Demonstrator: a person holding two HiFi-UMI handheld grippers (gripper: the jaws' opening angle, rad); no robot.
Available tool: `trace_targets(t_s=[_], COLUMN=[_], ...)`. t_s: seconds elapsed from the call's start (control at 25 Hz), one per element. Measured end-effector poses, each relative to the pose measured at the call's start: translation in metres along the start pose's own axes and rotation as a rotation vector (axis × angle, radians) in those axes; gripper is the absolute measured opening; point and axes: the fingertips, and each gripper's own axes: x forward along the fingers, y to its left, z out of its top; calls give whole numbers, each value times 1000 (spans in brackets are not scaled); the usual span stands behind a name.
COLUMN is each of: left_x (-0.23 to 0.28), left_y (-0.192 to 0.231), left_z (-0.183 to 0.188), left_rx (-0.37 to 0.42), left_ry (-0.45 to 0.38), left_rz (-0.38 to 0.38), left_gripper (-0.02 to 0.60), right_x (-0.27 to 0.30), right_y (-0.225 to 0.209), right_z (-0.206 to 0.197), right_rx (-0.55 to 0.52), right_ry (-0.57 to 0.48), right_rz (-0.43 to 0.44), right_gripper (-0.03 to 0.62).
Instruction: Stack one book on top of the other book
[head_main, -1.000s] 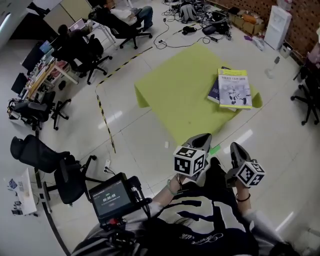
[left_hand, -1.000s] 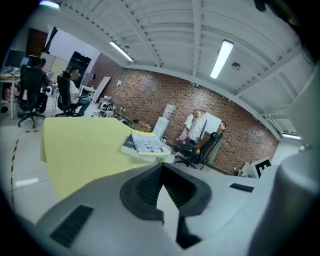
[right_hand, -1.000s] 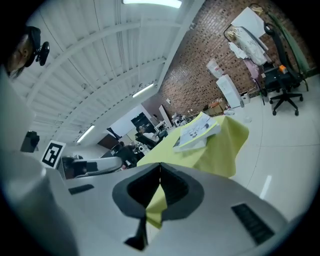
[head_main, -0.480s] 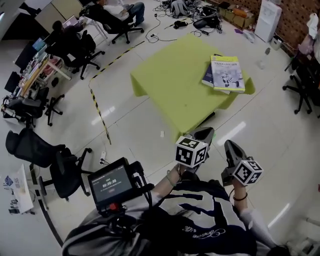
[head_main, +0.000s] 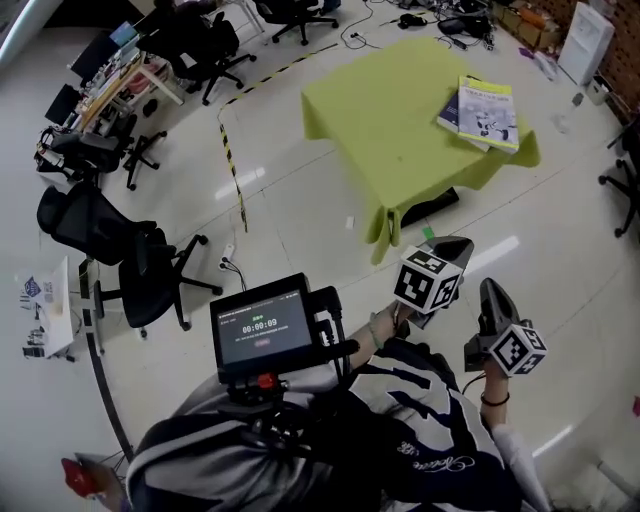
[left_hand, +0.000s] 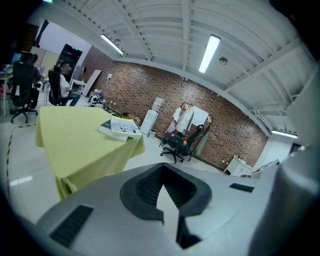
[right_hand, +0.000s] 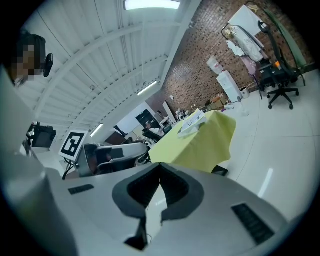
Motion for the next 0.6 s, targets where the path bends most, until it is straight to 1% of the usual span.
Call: trace_targets(t_s=[0.08,0.2,0.24,0.4,0.6], left_x=[-2,-5,-8,-28,-51], left_y=[-16,-28,-34,-60,-53], left_z=[-4,-1,-8,-55,-63], left_rx=[-10,-33,-39,-40,-61], left_ry=[2,9,11,5,-29], left_rz=[14,43,55,92,135], left_gripper=[5,5,5,5,5], right_x=[-14,-22,-29,-64,-63], right_y=[0,4,4,5,19], right_z=[6,23,20,-20,-34], right_rx=[5,18,21,20,13], right_ry=[6,20,27,57,87], right_rz=[11,37,49,96,141], right_gripper=[-2,-2,-2,-3,-3])
